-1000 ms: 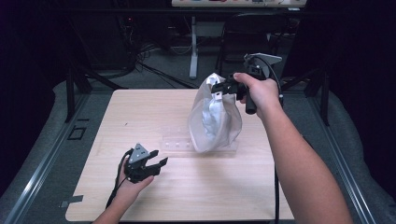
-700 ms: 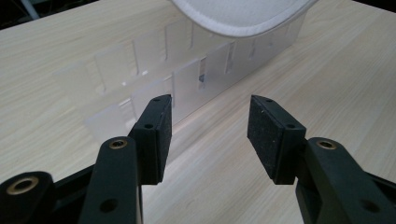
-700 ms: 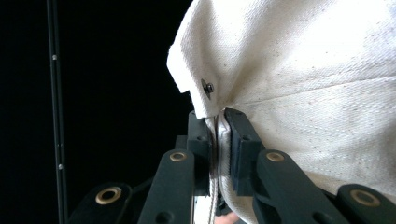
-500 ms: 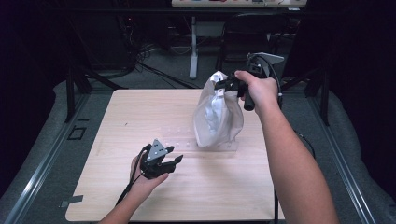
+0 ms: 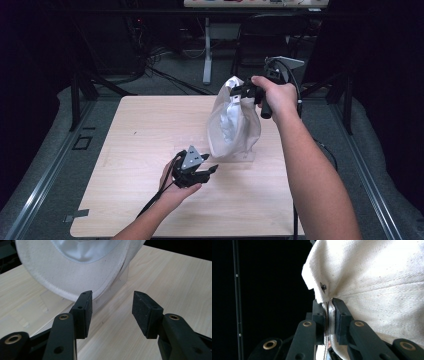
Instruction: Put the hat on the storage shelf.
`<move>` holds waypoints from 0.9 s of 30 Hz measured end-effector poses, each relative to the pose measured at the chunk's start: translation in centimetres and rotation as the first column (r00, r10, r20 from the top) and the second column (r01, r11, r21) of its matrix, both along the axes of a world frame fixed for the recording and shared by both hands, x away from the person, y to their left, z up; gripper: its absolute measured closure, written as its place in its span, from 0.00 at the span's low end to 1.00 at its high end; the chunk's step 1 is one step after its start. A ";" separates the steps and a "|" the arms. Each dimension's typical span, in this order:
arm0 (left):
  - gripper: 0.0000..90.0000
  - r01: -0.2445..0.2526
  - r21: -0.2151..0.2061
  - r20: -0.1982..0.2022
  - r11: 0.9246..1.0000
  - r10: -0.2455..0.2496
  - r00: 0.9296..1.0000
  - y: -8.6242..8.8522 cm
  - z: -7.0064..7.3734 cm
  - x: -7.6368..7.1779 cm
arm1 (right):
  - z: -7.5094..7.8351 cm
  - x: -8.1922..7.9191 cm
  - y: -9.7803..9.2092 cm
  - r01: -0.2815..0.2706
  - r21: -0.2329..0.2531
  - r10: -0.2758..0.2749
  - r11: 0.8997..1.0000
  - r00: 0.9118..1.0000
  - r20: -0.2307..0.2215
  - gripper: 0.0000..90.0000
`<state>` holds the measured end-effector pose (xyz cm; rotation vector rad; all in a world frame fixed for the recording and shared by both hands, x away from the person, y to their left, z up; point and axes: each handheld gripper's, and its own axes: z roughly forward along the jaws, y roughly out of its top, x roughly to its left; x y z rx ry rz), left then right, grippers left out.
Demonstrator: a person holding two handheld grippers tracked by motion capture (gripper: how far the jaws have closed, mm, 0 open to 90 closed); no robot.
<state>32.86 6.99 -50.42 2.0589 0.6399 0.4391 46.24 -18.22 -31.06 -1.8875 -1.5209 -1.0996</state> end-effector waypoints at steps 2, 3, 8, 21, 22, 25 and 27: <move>0.57 -0.003 -0.004 -0.004 1.000 0.003 1.000 -0.6 0.0 0.2 | 0.0 0.0 0.1 0.002 0.001 -0.002 1.000 1.000 0.004 0.90; 0.57 0.000 -0.011 -0.014 1.000 0.000 1.000 -0.7 0.1 0.3 | 0.0 0.0 0.1 0.002 0.003 -0.002 1.000 1.000 0.004 0.90; 0.61 -0.031 -0.006 -0.029 1.000 0.031 0.999 -1.6 0.0 1.0 | 0.0 -0.1 0.2 -0.004 0.002 0.004 1.000 1.000 0.001 0.90; 0.78 -0.085 0.082 -0.009 0.993 0.086 0.996 -2.5 -0.5 1.4 | 0.0 -0.1 0.4 -0.008 0.000 0.008 1.000 1.000 0.002 0.90; 0.79 -0.086 0.084 -0.004 0.993 0.087 0.996 -2.4 -0.5 1.5 | 0.0 -0.1 0.4 -0.010 0.000 0.010 1.000 1.000 0.001 0.90; 0.85 -0.083 0.090 0.006 0.992 0.082 0.997 -2.3 -0.4 1.4 | 0.1 -0.1 0.4 -0.013 0.004 0.013 1.000 1.000 0.002 0.90; 0.87 -0.081 0.097 0.014 0.992 0.080 0.997 -2.2 -0.3 1.4 | 0.1 -0.1 0.4 -0.012 0.003 0.012 1.000 1.000 0.001 0.90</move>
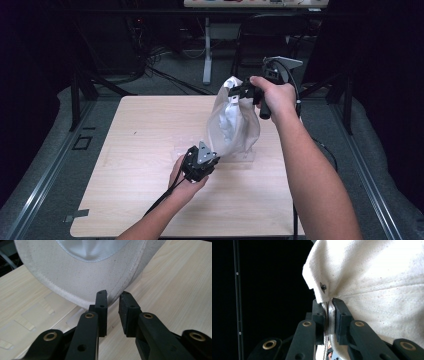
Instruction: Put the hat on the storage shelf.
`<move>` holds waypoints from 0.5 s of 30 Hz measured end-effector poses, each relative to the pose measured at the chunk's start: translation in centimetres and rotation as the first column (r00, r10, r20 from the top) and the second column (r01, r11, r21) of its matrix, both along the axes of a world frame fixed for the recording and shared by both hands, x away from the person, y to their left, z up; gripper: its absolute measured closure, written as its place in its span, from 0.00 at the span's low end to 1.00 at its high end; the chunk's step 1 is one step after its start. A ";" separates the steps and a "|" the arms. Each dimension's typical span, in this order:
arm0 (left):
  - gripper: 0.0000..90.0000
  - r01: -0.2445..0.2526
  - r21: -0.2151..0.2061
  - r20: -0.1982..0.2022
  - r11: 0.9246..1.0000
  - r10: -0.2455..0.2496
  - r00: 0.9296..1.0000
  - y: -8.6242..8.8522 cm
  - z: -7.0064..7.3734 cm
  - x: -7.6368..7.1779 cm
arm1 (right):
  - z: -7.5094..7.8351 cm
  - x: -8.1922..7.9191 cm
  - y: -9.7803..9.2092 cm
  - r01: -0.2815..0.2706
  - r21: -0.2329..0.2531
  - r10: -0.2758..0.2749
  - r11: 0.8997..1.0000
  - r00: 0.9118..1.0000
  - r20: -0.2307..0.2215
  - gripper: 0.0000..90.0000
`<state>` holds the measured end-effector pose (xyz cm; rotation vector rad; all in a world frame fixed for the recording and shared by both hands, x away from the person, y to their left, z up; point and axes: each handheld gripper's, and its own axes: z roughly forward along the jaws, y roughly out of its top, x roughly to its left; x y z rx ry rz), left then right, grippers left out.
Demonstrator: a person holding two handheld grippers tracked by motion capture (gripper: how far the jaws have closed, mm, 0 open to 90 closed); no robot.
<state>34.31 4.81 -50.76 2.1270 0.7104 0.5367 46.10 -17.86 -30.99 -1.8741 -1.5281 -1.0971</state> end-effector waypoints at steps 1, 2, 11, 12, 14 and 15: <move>0.88 -0.001 -0.001 -0.003 1.000 0.001 1.000 0.2 0.0 0.0 | 0.0 0.0 0.0 0.001 0.000 -0.001 1.000 1.000 0.000 0.90; 0.89 -0.002 -0.005 -0.002 1.000 0.002 1.000 0.2 0.0 0.1 | 0.0 0.0 0.0 0.004 -0.001 -0.004 1.000 1.000 0.002 0.90; 0.91 0.008 -0.027 0.017 1.000 -0.008 1.000 1.4 0.0 0.3 | 0.2 0.0 -0.1 0.006 0.004 -0.006 1.000 1.000 0.010 0.90; 0.91 0.009 -0.036 0.016 0.999 -0.009 1.000 1.5 -0.1 0.3 | 0.3 0.0 -0.1 0.008 0.005 -0.008 1.000 1.000 0.011 0.90; 0.91 0.018 -0.066 0.007 0.998 -0.017 1.000 1.9 -0.2 0.5 | 0.4 -0.1 0.0 0.010 0.004 -0.010 1.000 1.000 0.016 0.90; 0.91 0.016 -0.083 0.000 0.996 -0.016 1.000 2.1 -0.2 0.6 | 0.5 -0.1 0.0 0.009 0.004 -0.009 1.000 1.000 0.016 0.90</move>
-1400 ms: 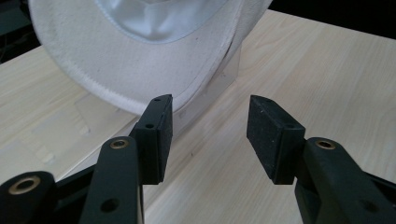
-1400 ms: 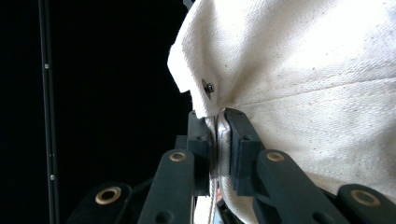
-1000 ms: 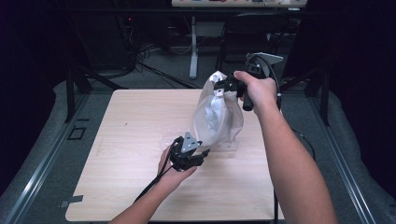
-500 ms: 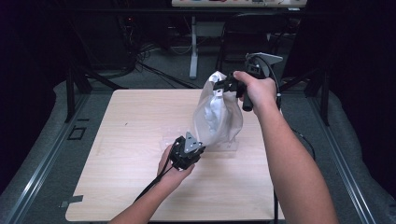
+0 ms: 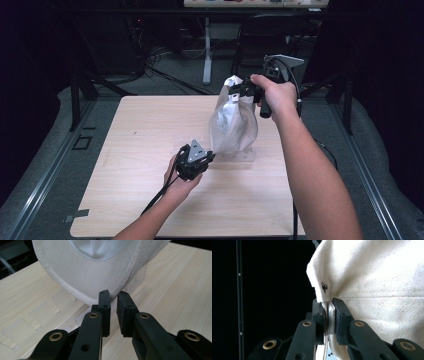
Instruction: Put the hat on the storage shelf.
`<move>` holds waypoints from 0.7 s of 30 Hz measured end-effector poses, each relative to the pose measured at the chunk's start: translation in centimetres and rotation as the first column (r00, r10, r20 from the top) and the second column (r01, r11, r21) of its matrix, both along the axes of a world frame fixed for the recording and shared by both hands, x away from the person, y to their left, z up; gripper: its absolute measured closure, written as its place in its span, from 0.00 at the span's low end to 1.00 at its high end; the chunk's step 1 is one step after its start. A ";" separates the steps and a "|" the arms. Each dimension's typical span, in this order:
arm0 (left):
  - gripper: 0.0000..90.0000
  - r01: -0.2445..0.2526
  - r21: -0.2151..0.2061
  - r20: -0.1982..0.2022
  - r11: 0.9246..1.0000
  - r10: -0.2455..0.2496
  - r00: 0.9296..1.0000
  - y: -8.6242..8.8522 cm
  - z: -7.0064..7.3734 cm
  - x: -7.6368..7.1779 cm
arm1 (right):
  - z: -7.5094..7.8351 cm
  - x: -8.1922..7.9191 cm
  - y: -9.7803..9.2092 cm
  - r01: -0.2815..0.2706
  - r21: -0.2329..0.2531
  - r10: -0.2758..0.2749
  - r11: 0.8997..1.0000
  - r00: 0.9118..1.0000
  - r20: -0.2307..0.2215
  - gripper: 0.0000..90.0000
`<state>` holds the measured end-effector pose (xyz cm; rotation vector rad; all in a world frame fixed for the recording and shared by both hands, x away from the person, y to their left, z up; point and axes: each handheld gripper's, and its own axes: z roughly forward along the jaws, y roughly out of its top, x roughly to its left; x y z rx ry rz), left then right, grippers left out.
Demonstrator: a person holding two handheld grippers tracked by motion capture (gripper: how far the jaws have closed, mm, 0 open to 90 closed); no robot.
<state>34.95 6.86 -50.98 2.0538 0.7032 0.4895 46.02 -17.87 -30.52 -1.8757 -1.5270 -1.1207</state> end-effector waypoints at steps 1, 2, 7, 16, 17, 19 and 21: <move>0.91 0.003 -0.013 -0.007 1.000 -0.003 1.000 0.1 0.0 0.1 | 0.0 0.0 0.0 -0.001 0.000 0.001 1.000 1.000 0.001 0.90; 0.91 0.006 -0.029 -0.019 1.000 -0.007 1.000 0.3 0.0 0.2 | 0.0 0.0 0.0 0.000 0.002 0.000 1.000 1.000 0.002 0.90; 0.92 0.032 -0.048 -0.024 0.998 -0.033 0.999 0.8 0.1 0.6 | 0.0 0.1 0.2 0.008 0.000 -0.008 1.000 1.000 0.007 0.90; 0.92 0.037 -0.121 -0.084 0.992 -0.047 0.995 1.9 -0.5 1.1 | -0.4 0.4 0.7 -0.001 0.006 0.001 1.000 1.000 0.006 0.90; 0.93 0.037 -0.121 -0.084 0.992 -0.047 0.995 1.9 -0.5 1.1 | -0.5 0.4 0.9 -0.006 0.009 0.006 1.000 1.000 0.000 0.90; 0.93 0.041 -0.135 -0.092 0.990 -0.054 0.994 2.1 -0.8 1.1 | -0.6 0.5 1.3 -0.012 0.014 0.011 1.000 1.000 0.003 0.90; 0.93 0.040 -0.151 -0.104 0.988 -0.056 0.993 2.3 -1.0 1.2 | -0.8 0.6 1.7 -0.020 0.013 0.020 1.000 1.000 0.001 0.90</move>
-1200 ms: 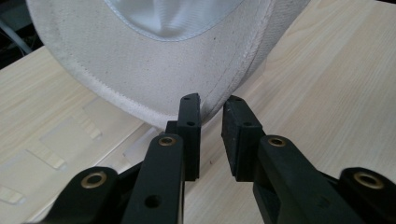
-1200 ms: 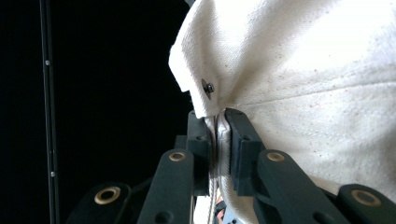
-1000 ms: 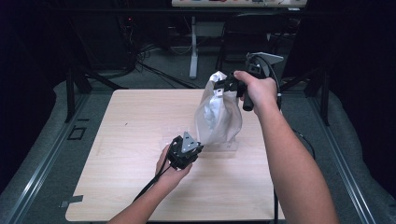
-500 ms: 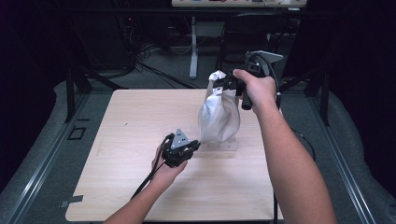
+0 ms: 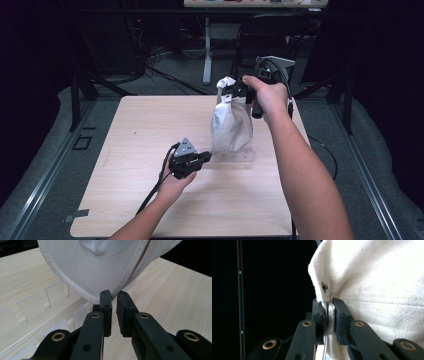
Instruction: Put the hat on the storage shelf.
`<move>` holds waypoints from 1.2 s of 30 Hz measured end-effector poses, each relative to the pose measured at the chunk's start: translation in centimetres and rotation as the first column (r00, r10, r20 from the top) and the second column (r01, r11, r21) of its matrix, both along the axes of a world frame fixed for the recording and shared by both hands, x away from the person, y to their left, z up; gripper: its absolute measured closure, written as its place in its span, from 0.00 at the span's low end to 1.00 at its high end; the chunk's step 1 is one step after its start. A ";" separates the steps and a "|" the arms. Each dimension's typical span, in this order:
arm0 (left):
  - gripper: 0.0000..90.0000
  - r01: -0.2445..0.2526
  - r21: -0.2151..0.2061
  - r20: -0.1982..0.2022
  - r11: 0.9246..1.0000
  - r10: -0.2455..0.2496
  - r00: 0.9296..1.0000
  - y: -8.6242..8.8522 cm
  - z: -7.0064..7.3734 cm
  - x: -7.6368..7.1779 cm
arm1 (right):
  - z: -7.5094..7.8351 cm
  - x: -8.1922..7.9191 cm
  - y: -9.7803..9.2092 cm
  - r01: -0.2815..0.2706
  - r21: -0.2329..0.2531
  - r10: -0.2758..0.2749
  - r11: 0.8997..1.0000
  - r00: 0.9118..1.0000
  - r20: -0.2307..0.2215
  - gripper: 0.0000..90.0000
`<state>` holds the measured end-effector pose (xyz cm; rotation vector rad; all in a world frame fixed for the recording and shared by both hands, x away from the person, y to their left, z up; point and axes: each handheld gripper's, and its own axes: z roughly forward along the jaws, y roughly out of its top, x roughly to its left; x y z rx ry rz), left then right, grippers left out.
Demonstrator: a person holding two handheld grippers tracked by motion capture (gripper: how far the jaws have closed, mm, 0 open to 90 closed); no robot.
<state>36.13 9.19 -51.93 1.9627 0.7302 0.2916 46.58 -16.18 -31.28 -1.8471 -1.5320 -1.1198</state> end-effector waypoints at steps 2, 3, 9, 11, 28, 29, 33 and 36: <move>0.93 0.006 -0.002 -0.007 1.000 -0.006 1.000 0.2 -0.1 0.1 | -0.1 0.0 0.3 -0.004 -0.001 0.004 1.000 1.000 -0.003 0.90; 0.93 0.006 -0.002 -0.007 1.000 -0.006 1.000 0.2 -0.1 0.1 | -0.1 0.0 0.3 -0.004 -0.001 0.004 1.000 1.000 -0.003 0.90; 0.96 -0.009 -0.009 -0.015 1.000 0.009 1.000 0.6 -0.6 -0.2 | -0.2 0.1 1.1 -0.018 0.004 0.018 1.000 1.000 -0.004 0.90; 0.96 -0.008 0.000 -0.020 1.000 0.008 1.000 0.7 -0.6 -0.3 | -0.3 0.2 1.4 -0.018 -0.001 0.018 1.000 1.000 0.000 0.90; 0.63 -0.022 0.045 0.072 0.999 0.019 0.997 -1.4 1.3 -1.4 | -0.6 0.4 3.1 -0.040 0.003 0.040 0.999 0.999 0.005 0.90; 0.64 -0.028 0.052 0.074 0.998 0.024 0.997 -1.7 1.4 -1.3 | -0.6 0.4 3.2 -0.039 0.003 0.039 0.999 0.999 0.007 0.90; 0.78 -0.050 0.062 0.088 0.997 0.045 0.995 -2.1 1.6 -1.1 | -0.7 0.5 3.3 -0.041 0.002 0.041 0.999 0.999 0.008 0.90; 0.89 -0.064 0.086 0.105 0.994 0.055 0.993 -2.1 1.6 -1.2 | -0.7 0.4 3.3 -0.048 -0.004 0.048 0.999 0.999 0.008 0.90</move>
